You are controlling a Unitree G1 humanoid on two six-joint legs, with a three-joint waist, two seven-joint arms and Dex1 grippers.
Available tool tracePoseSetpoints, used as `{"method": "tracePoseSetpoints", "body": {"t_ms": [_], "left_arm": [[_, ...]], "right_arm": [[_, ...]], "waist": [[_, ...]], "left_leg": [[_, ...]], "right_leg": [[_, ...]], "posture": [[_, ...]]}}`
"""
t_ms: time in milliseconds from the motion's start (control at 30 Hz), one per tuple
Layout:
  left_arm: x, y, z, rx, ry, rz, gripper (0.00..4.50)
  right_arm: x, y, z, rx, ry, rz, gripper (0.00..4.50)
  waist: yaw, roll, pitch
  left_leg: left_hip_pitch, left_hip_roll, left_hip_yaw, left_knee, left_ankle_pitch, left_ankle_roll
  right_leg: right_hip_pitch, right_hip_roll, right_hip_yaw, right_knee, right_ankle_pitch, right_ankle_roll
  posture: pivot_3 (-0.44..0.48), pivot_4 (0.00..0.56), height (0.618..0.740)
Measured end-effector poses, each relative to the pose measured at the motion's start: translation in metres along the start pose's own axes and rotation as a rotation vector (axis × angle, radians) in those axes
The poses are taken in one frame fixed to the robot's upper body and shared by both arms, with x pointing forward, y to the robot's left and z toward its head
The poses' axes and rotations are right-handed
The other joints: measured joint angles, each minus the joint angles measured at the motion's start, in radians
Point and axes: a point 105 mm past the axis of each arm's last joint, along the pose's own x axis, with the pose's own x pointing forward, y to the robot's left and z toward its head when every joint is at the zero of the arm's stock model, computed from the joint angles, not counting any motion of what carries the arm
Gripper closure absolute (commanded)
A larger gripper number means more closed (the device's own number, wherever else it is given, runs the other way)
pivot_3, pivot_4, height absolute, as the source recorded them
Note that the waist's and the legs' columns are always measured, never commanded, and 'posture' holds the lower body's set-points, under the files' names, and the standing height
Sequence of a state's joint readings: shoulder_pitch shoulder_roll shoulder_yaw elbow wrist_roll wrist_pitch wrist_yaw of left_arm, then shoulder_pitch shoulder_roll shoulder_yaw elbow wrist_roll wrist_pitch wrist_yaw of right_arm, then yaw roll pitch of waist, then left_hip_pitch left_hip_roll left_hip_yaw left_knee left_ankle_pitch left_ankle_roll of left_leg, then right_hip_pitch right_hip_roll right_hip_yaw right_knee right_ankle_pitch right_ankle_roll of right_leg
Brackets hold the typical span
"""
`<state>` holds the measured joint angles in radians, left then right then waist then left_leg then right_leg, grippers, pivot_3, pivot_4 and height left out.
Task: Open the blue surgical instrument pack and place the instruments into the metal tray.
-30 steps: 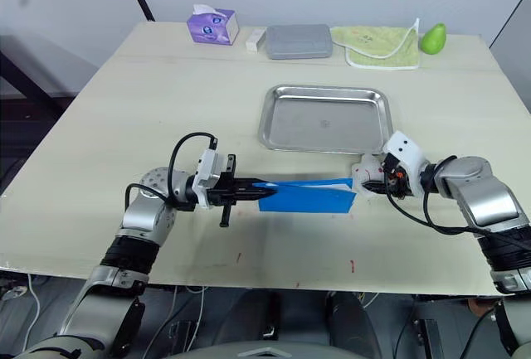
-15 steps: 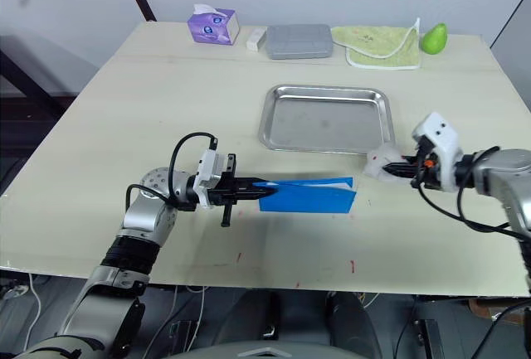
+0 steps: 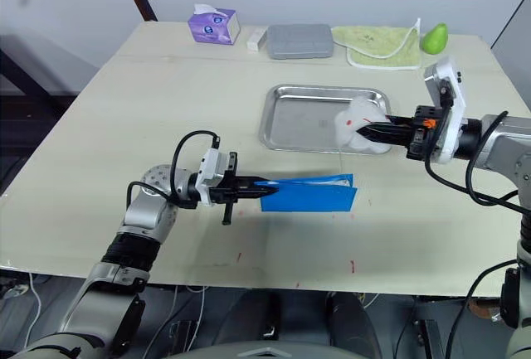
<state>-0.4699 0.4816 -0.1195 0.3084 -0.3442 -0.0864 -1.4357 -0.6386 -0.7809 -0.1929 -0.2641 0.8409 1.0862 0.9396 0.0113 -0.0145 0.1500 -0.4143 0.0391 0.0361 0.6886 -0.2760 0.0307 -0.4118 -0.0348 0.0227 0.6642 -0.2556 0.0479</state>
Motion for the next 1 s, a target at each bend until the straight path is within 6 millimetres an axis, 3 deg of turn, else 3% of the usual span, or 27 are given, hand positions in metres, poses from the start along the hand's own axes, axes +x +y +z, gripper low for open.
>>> {"method": "tracePoseSetpoints", "body": {"t_ms": [267, 433, 567, 800, 1000], "left_arm": [[0.002, 0.001, 0.001, 0.014, 0.007, -0.005, 4.50], [0.003, 0.003, 0.002, 0.021, 0.014, -0.006, 4.50], [0.003, 0.004, 0.001, 0.022, 0.024, -0.003, 4.50], [0.003, 0.007, 0.000, 0.021, 0.027, 0.010, 4.50], [0.003, 0.007, 0.000, 0.035, 0.024, 0.012, 4.50]], "right_arm": [[0.065, 0.010, -0.002, -0.071, 0.017, 0.062, 4.44], [0.094, 0.009, -0.014, -0.078, 0.036, 0.074, 4.44], [0.112, 0.013, -0.009, -0.098, 0.017, 0.095, 4.44], [0.125, 0.019, -0.012, -0.098, 0.019, 0.111, 4.44], [0.117, 0.022, -0.013, -0.119, 0.023, 0.127, 4.44]], "waist": [[-0.003, 0.000, 0.000], [-0.001, 0.000, 0.000], [-0.002, 0.001, 0.000], [-0.001, 0.001, 0.000], [0.000, 0.001, 0.000]], "left_leg": [[0.000, 0.000, 0.000, 0.000, 0.000, 0.000], [0.000, 0.000, 0.000, 0.000, 0.000, 0.000], [0.000, 0.000, 0.000, 0.000, 0.000, 0.000], [0.000, 0.000, 0.000, 0.000, 0.000, 0.000], [0.000, 0.000, 0.000, 0.000, 0.000, 0.000]], "right_leg": [[-0.001, 0.000, 0.000, 0.000, 0.000, 0.000], [-0.001, 0.000, -0.001, 0.000, 0.000, 0.000], [-0.001, 0.001, -0.001, 0.001, 0.000, 0.000], [-0.001, 0.001, -0.001, 0.001, 0.000, 0.000], [-0.001, 0.001, -0.001, 0.001, 0.000, 0.000]], "posture": [[0.000, 0.150, 0.736], [0.000, 0.150, 0.736], [0.000, 0.150, 0.736], [0.000, 0.150, 0.736], [0.000, 0.150, 0.736]]}}
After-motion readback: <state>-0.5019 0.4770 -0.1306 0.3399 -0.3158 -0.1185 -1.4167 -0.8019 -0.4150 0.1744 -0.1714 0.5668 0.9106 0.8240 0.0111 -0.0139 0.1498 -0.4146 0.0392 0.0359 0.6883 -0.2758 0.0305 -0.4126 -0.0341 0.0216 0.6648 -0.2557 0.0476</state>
